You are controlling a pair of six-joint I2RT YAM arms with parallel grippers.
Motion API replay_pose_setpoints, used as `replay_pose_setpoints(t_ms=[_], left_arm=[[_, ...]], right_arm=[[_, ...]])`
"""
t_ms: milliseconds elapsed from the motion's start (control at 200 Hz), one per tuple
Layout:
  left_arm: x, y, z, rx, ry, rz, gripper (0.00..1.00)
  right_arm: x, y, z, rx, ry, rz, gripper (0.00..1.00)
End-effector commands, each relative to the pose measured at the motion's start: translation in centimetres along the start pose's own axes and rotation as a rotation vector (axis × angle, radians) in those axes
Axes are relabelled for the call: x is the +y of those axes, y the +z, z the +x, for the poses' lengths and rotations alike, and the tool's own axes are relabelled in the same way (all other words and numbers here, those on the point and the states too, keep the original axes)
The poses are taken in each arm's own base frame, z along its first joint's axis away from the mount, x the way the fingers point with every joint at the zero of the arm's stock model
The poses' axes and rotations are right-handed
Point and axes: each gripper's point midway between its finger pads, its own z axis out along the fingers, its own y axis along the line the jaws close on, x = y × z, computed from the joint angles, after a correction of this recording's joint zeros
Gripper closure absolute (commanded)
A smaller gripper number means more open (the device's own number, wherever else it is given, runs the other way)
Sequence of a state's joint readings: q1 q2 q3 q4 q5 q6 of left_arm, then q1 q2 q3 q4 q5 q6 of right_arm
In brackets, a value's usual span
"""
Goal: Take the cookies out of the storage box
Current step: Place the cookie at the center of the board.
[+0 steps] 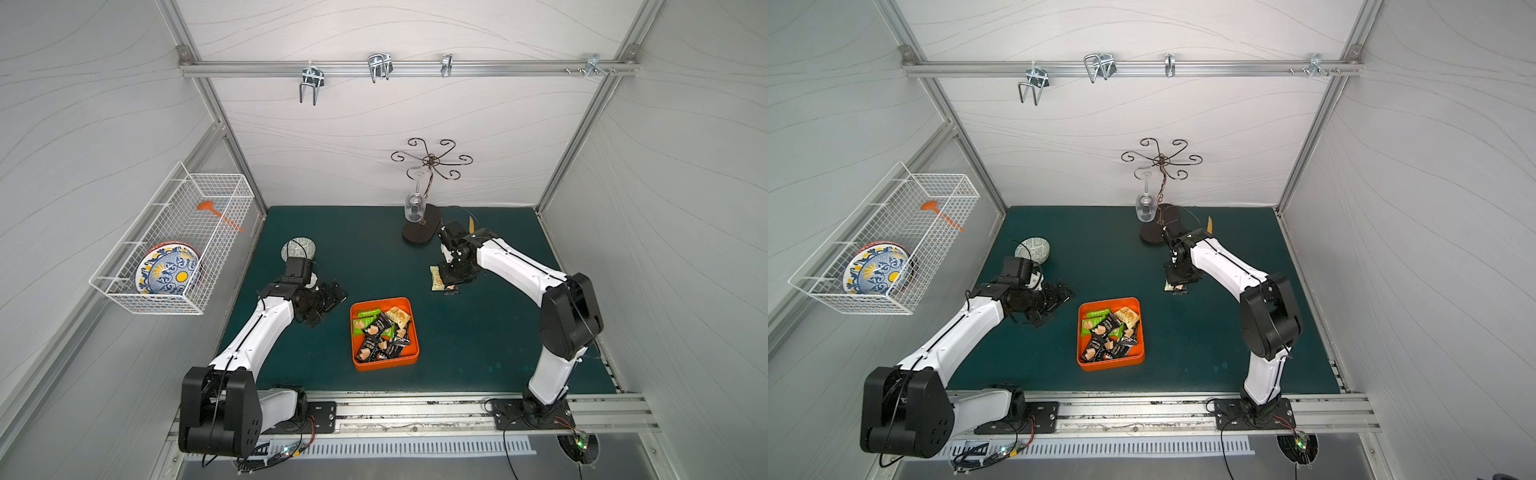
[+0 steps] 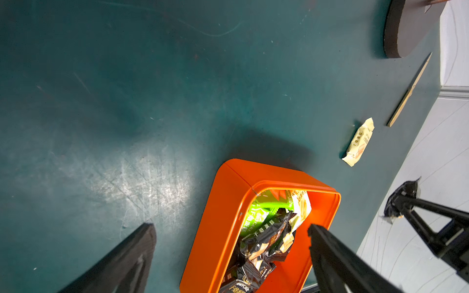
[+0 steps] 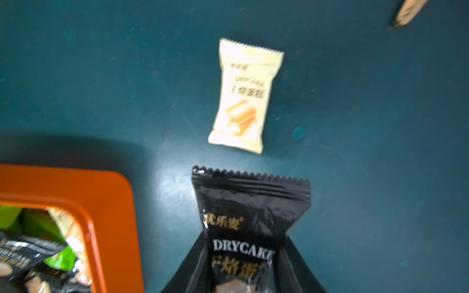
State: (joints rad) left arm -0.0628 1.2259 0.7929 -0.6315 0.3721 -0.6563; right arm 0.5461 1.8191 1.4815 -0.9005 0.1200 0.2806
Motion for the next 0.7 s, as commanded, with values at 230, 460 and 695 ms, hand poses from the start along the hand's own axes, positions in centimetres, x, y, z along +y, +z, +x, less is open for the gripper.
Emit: replay_pose_setpoints(t_ms=[230, 460, 695], left_arm=[[-1.2, -0.6, -0.7, -0.021, 0.045, 0.017, 0.02], [-1.0, -0.6, -0.6, -0.022, 0.046, 0.010, 0.02], [-0.6, -0.4, -0.5, -0.023, 0.043, -0.001, 0.02]], right_arm=[[-3.6, 4.2, -2.5, 0.001, 0.041, 0.012, 0.60], [-4.9, 6.7, -3.1, 0.036, 0.056, 0.030, 0.60], [-5.3, 7.9, -2.9, 0.056, 0.061, 0.024, 0.60]])
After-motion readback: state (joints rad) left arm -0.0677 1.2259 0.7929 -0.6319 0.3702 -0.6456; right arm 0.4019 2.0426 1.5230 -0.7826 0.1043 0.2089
